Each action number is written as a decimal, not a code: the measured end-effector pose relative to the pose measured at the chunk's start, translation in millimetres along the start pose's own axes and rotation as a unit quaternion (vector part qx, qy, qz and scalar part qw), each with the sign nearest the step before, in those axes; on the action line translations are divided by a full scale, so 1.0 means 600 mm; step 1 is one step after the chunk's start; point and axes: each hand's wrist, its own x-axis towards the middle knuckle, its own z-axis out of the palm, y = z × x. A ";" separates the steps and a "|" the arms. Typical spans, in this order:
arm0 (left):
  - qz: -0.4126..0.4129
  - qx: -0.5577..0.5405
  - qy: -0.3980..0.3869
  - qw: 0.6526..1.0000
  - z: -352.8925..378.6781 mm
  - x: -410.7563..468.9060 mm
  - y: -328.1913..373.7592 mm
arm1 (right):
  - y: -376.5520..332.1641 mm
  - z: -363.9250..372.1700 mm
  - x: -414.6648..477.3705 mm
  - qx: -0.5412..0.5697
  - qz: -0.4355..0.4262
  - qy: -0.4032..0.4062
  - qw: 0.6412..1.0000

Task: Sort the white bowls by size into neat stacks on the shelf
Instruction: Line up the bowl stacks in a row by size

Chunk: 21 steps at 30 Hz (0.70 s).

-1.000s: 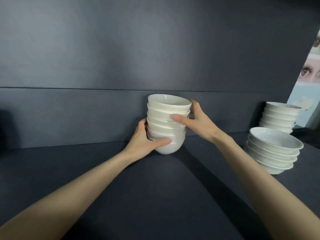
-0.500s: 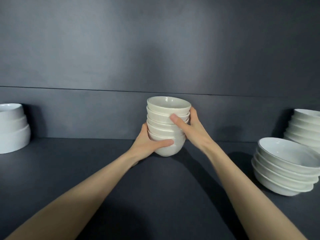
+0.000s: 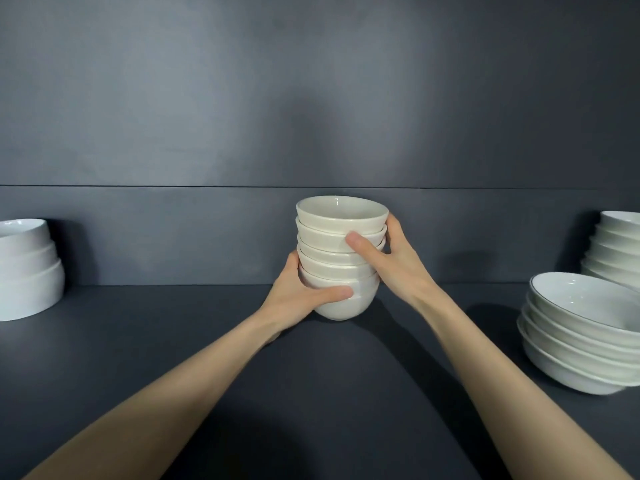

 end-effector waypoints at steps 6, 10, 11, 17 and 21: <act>-0.006 0.003 0.004 1.000 0.003 -0.001 0.004 | 0.004 -0.002 0.003 0.004 0.003 -0.017 1.000; -0.009 0.011 0.009 1.000 0.001 0.000 0.006 | 0.004 -0.002 0.004 0.006 -0.002 -0.021 1.000; -0.010 0.012 0.007 1.000 0.000 0.000 0.006 | 0.004 -0.002 0.004 0.005 -0.001 -0.019 1.000; -0.008 0.025 0.003 1.000 -0.004 0.005 0.008 | 0.004 -0.003 0.005 -0.006 0.005 -0.015 1.000; -0.008 0.031 0.004 0.999 -0.003 0.003 0.007 | 0.003 -0.003 0.004 -0.001 0.002 -0.018 1.000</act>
